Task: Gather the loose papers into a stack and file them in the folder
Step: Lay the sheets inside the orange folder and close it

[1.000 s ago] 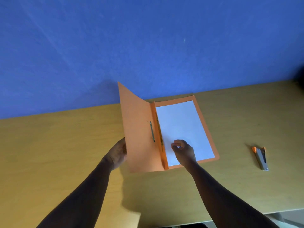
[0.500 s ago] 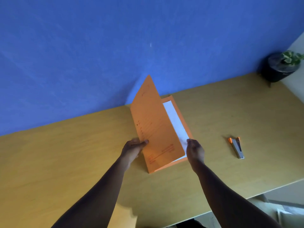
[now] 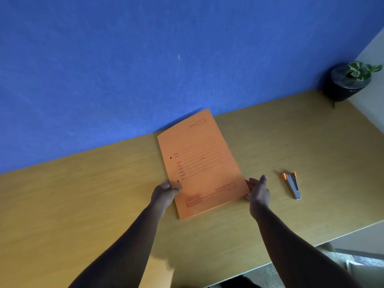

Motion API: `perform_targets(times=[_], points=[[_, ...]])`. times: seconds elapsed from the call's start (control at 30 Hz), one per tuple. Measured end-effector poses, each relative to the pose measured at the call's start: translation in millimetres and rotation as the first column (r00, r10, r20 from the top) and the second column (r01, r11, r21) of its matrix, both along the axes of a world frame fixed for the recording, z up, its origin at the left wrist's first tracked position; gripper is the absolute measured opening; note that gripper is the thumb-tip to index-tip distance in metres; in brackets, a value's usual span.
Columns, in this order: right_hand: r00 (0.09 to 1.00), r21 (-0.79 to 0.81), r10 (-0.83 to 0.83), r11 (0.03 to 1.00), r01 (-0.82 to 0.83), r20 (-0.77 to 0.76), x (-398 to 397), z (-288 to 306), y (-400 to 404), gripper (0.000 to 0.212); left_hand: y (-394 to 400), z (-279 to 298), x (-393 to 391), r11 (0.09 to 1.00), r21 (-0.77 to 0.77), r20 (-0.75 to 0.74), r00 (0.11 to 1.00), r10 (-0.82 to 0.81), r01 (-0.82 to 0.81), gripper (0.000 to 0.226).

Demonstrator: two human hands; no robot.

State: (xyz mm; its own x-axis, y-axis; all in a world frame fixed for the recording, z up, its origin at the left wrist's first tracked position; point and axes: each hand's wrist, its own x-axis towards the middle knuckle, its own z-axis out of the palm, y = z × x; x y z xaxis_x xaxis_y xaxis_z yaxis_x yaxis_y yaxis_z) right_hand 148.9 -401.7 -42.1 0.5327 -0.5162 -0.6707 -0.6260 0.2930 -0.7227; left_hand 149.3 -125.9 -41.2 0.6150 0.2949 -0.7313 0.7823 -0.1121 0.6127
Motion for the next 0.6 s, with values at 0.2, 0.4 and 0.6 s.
perform_targets(times=[0.2, 0.4, 0.6], points=[[0.896, -0.319, 0.424, 0.838, -0.442, -0.129, 3, -2, -7, 0.029, -4, -6, -1, 0.994, 0.106, -0.014, 0.999, -0.040, 0.041, 0.048], [0.842, -0.323, 0.515, 0.779, -0.538, -0.160, 2, -11, 4, 0.035, 0, -7, -8, 0.978, 0.199, -0.053, 0.998, -0.044, 0.054, 0.037], [0.746, -0.332, 0.648, 0.677, -0.657, -0.155, -1, -13, 20, 0.044, 17, -8, -16, 0.964, 0.266, -0.075, 0.997, -0.002, 0.022, 0.032]])
